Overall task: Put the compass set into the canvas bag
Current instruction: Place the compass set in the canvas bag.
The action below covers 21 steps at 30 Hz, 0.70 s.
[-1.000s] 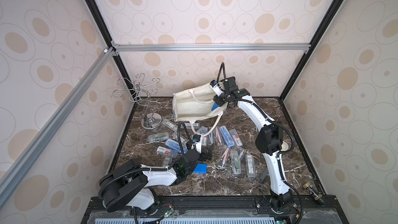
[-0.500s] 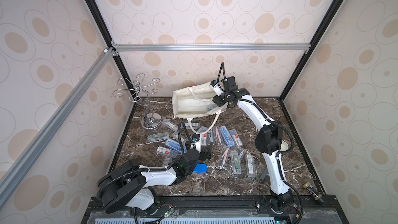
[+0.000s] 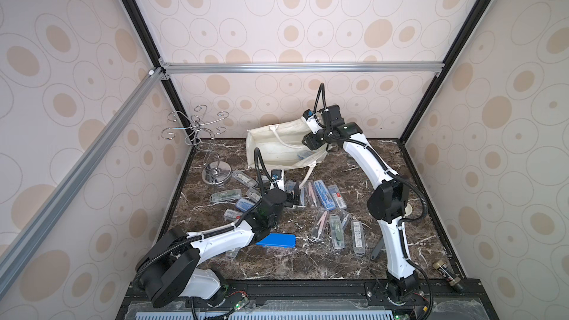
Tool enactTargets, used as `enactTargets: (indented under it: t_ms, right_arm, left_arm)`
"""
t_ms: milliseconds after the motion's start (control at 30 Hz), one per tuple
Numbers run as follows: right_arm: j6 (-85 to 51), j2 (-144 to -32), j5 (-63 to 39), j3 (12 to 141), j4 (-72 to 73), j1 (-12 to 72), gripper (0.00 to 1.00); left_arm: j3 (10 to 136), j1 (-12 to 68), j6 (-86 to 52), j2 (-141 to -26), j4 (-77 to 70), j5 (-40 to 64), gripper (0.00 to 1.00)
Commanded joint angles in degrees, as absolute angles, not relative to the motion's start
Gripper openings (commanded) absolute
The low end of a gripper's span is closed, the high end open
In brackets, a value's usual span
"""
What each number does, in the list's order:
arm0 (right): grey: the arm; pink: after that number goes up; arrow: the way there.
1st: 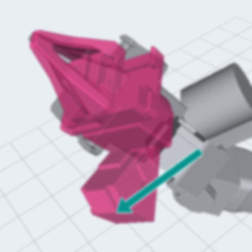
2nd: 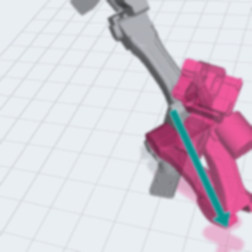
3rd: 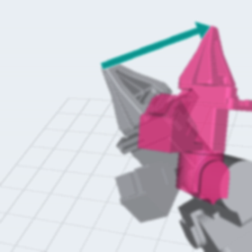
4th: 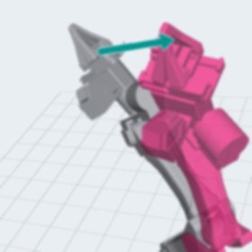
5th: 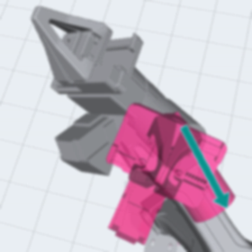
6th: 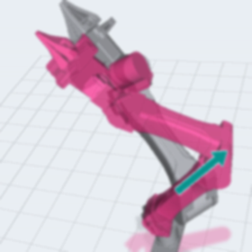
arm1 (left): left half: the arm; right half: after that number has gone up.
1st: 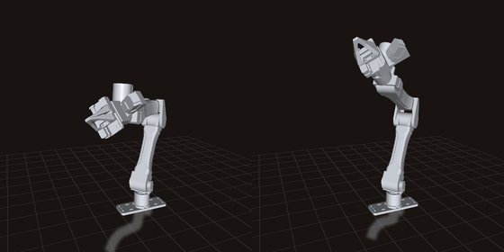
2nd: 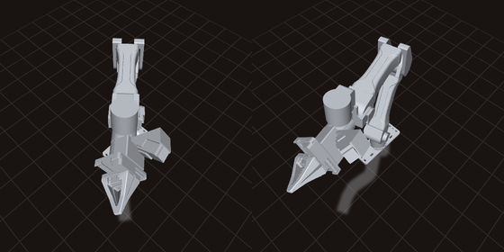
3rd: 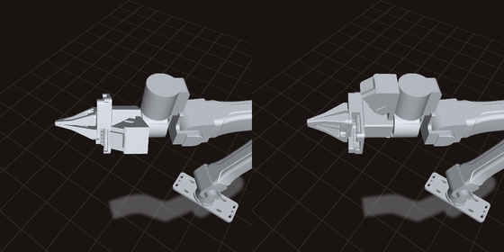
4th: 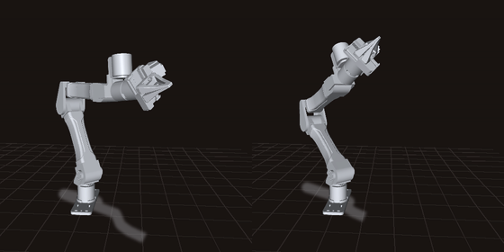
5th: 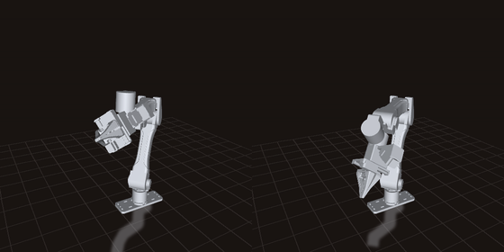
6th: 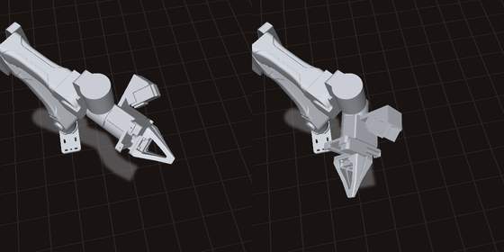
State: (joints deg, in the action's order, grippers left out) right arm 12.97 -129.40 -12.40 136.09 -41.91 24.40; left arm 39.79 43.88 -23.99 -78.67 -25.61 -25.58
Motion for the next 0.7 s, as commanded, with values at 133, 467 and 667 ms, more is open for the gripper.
enactTargets:
  t_ms: [133, 467, 667]
  right_arm:
    - [10.29, -124.04, -17.37, 137.68, -44.15, 24.47, 0.63]
    - [4.04, -120.98, -14.86, 139.22, -44.63, 22.42, 0.63]
    - [2.57, -115.48, -4.58, 135.08, -44.93, 21.71, 0.62]
  left_arm:
    - [49.01, 38.38, -24.05, -83.49, -16.66, -23.03, 1.00]
    - [56.24, 33.48, -22.97, -89.32, -13.72, -18.35, 1.00]
    - [58.56, 33.19, -22.02, -90.57, -13.41, -17.99, 1.00]
